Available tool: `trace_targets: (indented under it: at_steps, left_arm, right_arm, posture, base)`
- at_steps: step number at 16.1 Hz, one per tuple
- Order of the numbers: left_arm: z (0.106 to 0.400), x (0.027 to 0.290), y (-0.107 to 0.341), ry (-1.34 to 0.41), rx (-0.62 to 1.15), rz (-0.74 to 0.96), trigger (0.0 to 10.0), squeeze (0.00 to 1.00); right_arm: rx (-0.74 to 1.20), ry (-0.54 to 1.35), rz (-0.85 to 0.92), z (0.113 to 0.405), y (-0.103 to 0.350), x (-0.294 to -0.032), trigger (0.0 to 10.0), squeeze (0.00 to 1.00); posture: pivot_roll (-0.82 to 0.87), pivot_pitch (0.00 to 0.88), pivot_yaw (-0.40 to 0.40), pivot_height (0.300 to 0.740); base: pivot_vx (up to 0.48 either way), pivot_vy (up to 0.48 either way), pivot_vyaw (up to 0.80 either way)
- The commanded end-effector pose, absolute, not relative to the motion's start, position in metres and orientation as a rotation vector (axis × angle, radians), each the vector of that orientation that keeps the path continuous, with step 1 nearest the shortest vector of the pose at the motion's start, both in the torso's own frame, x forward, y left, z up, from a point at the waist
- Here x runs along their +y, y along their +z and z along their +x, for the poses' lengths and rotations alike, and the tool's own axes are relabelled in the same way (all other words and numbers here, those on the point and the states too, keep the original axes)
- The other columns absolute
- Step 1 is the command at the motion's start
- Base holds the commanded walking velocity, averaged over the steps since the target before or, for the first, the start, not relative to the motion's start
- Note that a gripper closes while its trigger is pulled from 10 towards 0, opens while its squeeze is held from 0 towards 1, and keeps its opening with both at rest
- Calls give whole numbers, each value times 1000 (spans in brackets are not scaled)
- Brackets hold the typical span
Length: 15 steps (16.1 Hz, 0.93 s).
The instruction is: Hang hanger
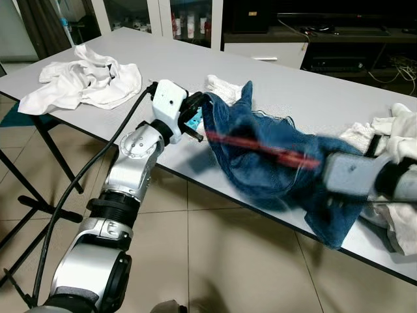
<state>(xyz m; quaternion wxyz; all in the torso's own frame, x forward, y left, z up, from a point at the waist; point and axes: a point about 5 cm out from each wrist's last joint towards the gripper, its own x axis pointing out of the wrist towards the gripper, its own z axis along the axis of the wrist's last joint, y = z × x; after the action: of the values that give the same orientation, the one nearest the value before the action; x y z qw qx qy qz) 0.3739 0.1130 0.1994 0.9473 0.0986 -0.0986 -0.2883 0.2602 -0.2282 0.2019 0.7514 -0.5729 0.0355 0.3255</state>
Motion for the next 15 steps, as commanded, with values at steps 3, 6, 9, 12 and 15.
trace_targets:
  at_steps: [3,6,9,12,15]
  left_arm:
    - [373,120,198,-577,-193,212,10000,0]
    - [372,123,194,-596,-179,227,10000,0]
    - [362,127,187,-713,-171,317,10000,0]
    - [364,136,189,-689,-170,333,10000,0]
    - [363,137,188,-690,-172,336,10000,0]
  right_arm:
    - [96,703,-1280,257,203,-242,10000,0]
    - [62,714,-1216,254,209,-246,10000,0]
    - [68,675,-1227,259,212,-258,10000,0]
    - [53,681,-1213,259,218,-261,10000,0]
    - [48,694,-1239,260,225,-272,10000,0]
  posture:
    - [-3,0,21,723]
    - [-10,0,23,723]
    - [-9,0,21,723]
    - [-4,0,19,723]
    - [-2,0,20,723]
  base:
    - [0,0,0]
    - [0,0,0]
    - [0,0,0]
    - [0,0,0]
    - [0,0,0]
